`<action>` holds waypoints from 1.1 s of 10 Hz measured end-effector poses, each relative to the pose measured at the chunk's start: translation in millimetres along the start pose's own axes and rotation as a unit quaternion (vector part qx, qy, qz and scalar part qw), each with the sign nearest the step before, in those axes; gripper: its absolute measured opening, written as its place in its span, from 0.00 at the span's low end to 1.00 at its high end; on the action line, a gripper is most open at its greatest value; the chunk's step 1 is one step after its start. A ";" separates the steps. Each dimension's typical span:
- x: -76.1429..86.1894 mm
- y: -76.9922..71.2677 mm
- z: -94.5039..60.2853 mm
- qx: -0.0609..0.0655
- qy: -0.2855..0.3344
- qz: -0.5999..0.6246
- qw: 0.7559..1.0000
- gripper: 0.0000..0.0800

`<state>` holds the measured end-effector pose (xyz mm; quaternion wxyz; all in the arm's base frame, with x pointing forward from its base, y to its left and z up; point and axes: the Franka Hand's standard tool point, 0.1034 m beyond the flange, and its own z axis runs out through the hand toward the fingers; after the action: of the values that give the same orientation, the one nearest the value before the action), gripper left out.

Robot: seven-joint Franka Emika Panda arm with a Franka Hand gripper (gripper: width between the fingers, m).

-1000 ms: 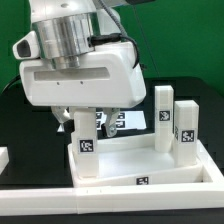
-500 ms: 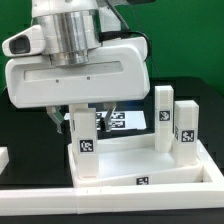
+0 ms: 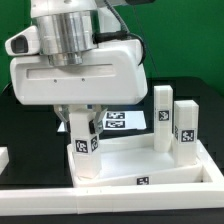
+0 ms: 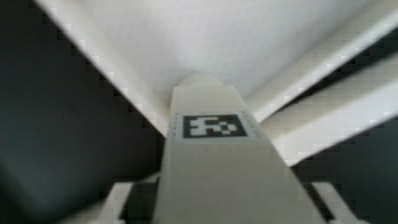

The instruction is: Assemble desk

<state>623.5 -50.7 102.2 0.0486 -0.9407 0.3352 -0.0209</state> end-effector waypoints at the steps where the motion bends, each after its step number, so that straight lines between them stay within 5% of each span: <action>1: -0.2 -0.7 -0.7 -0.005 -0.012 0.082 0.997 0.36; 4: 4.5 -8.7 -3.2 0.006 -0.035 0.361 0.932 0.36; 7: 4.5 -7.4 -0.3 0.008 -0.033 0.426 0.904 0.36; 8: 4.4 -7.3 -0.1 0.008 -0.033 0.420 0.907 0.36; 9: 4.5 -7.5 -0.1 0.009 -0.031 0.393 0.919 0.57; 10: 5.5 -10.7 -0.6 0.015 -0.024 0.315 0.949 0.57; 11: 3.9 -13.8 -0.9 0.018 -0.023 0.247 0.969 0.76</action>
Offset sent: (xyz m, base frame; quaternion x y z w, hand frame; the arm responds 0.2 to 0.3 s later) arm 0.0287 0.0161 0.0115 0.0164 -0.0808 0.4722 0.8776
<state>635.2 -42.6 104.6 0.0765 -0.8281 0.5553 0.0073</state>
